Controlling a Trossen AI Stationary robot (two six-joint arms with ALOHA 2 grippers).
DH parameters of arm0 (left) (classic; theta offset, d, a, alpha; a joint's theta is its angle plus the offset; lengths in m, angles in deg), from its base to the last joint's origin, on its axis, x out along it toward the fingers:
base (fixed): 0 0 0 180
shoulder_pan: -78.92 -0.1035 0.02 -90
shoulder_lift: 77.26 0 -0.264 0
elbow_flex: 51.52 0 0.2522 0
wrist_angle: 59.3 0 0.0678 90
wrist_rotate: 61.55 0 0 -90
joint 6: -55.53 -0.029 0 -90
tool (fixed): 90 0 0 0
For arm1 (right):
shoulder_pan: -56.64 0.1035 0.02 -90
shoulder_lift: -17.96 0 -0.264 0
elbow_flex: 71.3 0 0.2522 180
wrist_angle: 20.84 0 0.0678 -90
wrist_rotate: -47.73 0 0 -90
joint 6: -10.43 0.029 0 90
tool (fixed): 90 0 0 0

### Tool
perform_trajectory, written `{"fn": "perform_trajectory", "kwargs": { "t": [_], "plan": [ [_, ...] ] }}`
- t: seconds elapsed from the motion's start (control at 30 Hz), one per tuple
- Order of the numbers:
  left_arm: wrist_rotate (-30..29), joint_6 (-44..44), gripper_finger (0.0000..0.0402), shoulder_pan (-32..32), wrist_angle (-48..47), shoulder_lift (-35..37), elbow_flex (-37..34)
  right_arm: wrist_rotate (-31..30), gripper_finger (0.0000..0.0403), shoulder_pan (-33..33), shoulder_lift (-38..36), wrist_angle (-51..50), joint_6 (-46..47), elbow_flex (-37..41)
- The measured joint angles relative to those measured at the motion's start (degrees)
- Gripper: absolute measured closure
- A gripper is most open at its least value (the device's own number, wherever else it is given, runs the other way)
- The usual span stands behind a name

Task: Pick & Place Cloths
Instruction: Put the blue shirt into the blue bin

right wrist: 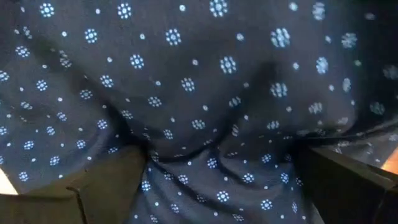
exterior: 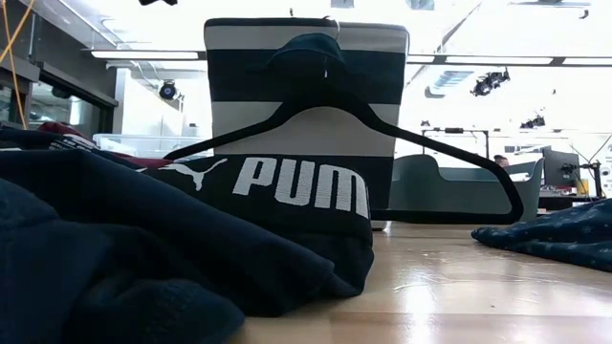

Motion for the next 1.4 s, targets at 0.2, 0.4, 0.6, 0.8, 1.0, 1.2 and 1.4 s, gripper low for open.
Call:
{"fn": "perform_trajectory", "kwargs": {
  "t": [0.2,0.4,0.6,0.8,1.0,1.2,1.4],
  "plan": [
    [0.01,-0.01,0.0396,0.01,0.00,0.00,-0.01,0.70,0.0003,-0.27,-0.31,4.22,-0.62,3.34],
    [0.01,0.00,0.0396,-0.01,0.02,0.00,0.01,0.76,0.0003,-0.66,-0.41,5.12,-2.65,4.37],
    [0.00,0.00,0.0396,0.00,0.00,0.00,-0.01,0.93,0.0023,-1.43,-0.41,5.04,-5.70,4.39],
    [0.01,0.00,0.0396,-0.01,0.00,0.00,-0.01,1.49,0.0091,-1.65,-0.41,4.75,-6.38,4.48],
    [0.00,-0.01,0.0396,0.01,0.00,0.00,-0.01,1.94,0.0155,-1.65,-0.41,4.22,-6.40,4.48],
    [-0.01,0.00,0.0396,-0.01,0.00,0.00,-0.01,2.78,0.0214,-1.67,-0.41,3.94,-6.68,4.48],
    [-0.01,-0.01,0.0396,-0.01,0.00,0.00,-0.01,3.67,0.0299,-1.71,-0.41,3.87,-8.33,4.50]
  ]
}}
